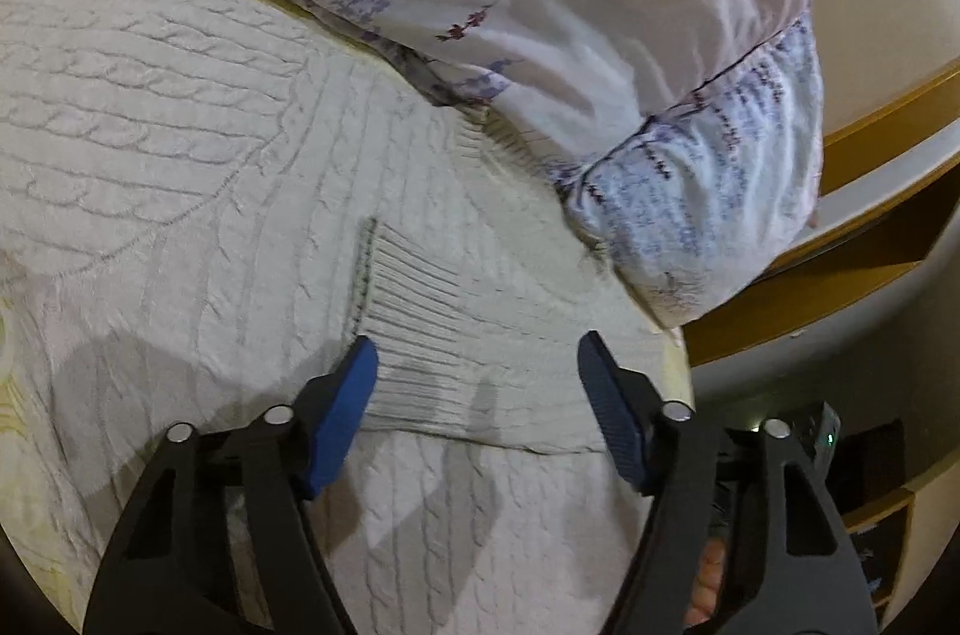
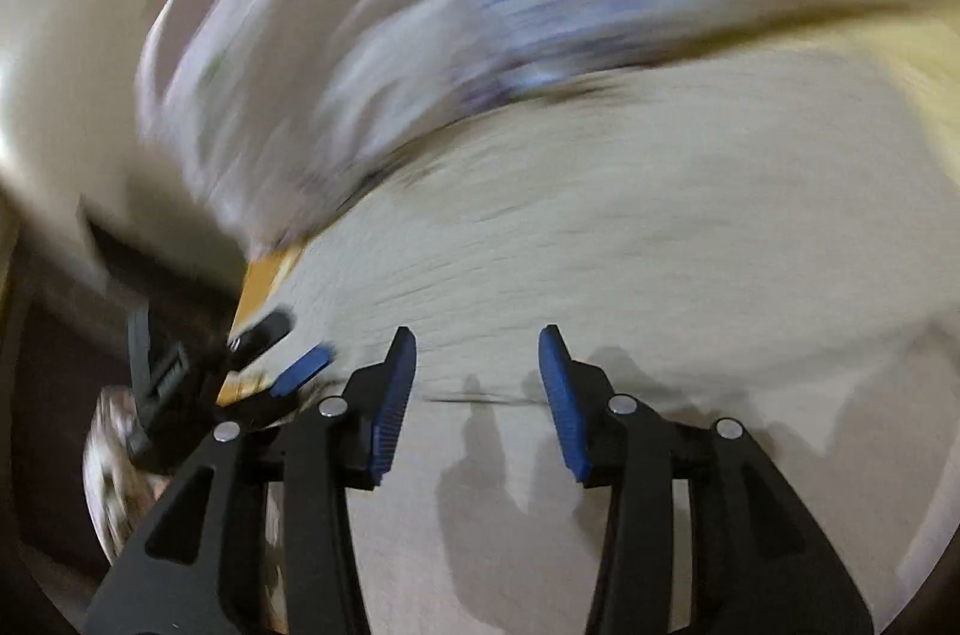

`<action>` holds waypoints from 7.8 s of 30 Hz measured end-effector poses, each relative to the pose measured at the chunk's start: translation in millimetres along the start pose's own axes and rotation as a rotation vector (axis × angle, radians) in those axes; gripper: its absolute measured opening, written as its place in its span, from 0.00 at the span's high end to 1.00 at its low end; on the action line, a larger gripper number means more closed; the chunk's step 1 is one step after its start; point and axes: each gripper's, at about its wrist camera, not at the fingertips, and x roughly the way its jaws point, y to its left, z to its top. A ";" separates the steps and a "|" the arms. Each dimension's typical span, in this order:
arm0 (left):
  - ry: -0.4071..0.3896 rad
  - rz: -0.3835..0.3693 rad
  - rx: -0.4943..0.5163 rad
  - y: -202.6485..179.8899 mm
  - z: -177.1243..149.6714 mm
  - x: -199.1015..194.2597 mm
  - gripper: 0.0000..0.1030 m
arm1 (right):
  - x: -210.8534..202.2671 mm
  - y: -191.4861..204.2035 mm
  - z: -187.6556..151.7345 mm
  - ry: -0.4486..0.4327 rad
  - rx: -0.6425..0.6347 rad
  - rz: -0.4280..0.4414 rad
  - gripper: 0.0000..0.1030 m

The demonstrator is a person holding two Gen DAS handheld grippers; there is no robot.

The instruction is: Fold small clothes

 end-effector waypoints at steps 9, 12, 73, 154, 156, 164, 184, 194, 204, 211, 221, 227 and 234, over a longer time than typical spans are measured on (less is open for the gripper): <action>-0.001 0.123 0.028 2.5 4.8 -4.3 0.40 | -38.0 -83.9 -5.2 -0.120 0.273 -0.086 0.57; 0.024 0.123 0.044 0.1 4.3 4.0 0.41 | -32.8 -87.6 0.0 -0.160 0.287 -0.108 0.62; -0.473 0.234 -0.550 212.0 54.9 -188.2 0.92 | 15.5 27.2 -18.3 -0.095 -0.175 -0.283 0.34; -0.053 0.098 -0.050 40.2 -6.2 -36.9 0.71 | 46.8 38.4 5.1 -0.076 -0.126 -0.153 0.82; -0.053 0.093 -0.056 40.6 -6.6 -37.0 0.71 | 44.8 37.5 5.9 -0.090 -0.108 -0.150 0.78; -0.051 0.091 -0.053 41.8 -6.6 -36.3 0.71 | 29.4 22.5 18.4 -0.168 -0.019 -0.286 0.70; -0.034 0.111 -0.011 34.1 -7.7 -38.1 0.70 | 3.8 -36.2 32.8 -0.205 0.045 -0.328 0.92; -0.064 0.122 0.133 28.2 -42.8 -104.6 0.55 | -92.5 -64.8 -16.7 -0.240 -0.046 -0.195 0.42; -0.009 0.109 0.128 48.6 -92.0 -141.9 0.55 | -125.8 -123.1 -82.8 -0.105 0.015 -0.111 0.56; 0.013 0.045 0.101 50.0 -127.1 -148.9 0.56 | -121.6 -117.8 -118.1 -0.015 -0.001 0.039 0.67; 0.070 -0.058 0.089 45.4 -177.7 -156.9 0.72 | -132.2 -114.5 -162.3 0.059 -0.027 0.191 0.83; 0.076 -0.064 0.089 40.1 -188.7 -154.5 0.88 | -131.7 -103.0 -171.5 0.066 -0.091 0.179 0.89; 0.021 -0.011 0.196 17.1 -177.7 -159.9 0.94 | -153.5 -80.0 -159.5 -0.107 -0.190 0.153 0.93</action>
